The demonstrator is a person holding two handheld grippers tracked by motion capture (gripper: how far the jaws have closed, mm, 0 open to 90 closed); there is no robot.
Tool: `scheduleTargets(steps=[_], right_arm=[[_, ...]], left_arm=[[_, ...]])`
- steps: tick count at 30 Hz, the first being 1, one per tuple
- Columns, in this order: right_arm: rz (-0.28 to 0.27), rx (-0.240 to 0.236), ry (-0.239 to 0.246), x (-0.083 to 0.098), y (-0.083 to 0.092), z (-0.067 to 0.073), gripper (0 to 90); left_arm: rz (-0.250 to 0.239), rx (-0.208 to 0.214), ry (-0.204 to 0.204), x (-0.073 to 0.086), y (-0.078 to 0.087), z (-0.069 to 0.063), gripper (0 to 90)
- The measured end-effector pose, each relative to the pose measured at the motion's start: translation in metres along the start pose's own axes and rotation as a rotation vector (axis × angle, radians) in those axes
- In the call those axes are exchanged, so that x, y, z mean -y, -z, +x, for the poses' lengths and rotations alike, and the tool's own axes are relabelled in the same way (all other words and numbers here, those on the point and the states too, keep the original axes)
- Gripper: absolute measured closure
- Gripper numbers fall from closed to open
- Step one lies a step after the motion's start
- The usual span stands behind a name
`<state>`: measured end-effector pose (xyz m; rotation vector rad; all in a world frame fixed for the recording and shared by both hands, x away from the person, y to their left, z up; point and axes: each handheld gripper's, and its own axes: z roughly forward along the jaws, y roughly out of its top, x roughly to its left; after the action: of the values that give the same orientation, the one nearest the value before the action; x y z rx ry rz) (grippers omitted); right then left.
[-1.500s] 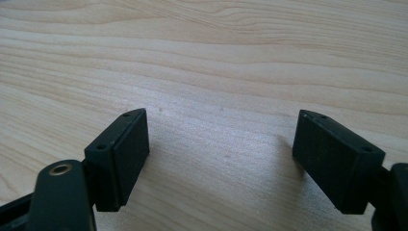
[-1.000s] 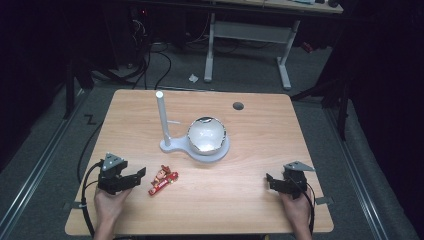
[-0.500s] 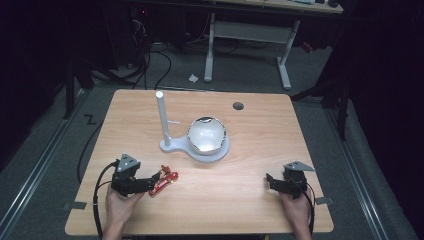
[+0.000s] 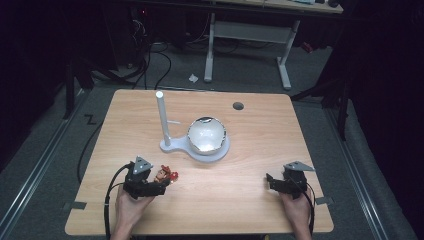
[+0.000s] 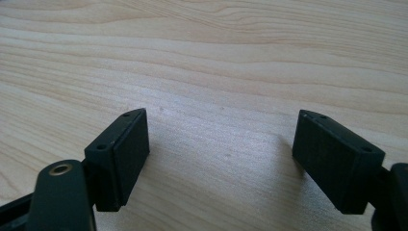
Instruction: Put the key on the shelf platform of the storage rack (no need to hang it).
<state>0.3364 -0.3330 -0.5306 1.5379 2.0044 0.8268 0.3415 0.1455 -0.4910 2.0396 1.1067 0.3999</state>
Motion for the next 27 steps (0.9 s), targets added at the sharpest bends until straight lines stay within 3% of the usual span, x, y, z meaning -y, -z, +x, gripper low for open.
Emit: scheduleTargets(steps=[5, 12, 18, 27], right_arm=[[0.0, 0.0, 0.0, 0.0, 0.0, 0.0, 20.7], [0.0, 0.0, 0.0, 0.0, 0.0, 0.0, 20.7], [0.0, 0.0, 0.0, 0.0, 0.0, 0.0, 20.7], [0.0, -0.001, 0.0, 0.0, 0.0, 0.0, 20.7]], left_arm=[[0.001, 0.003, -0.007, 0.001, -0.002, -0.003, 15.0], [0.047, -0.022, -0.033, 0.006, -0.018, -0.004, 15.3], [0.067, -0.037, 0.006, 0.011, -0.03, 0.004, 19.9], [0.053, -0.04, 0.004, 0.013, -0.036, 0.003, 29.9]])
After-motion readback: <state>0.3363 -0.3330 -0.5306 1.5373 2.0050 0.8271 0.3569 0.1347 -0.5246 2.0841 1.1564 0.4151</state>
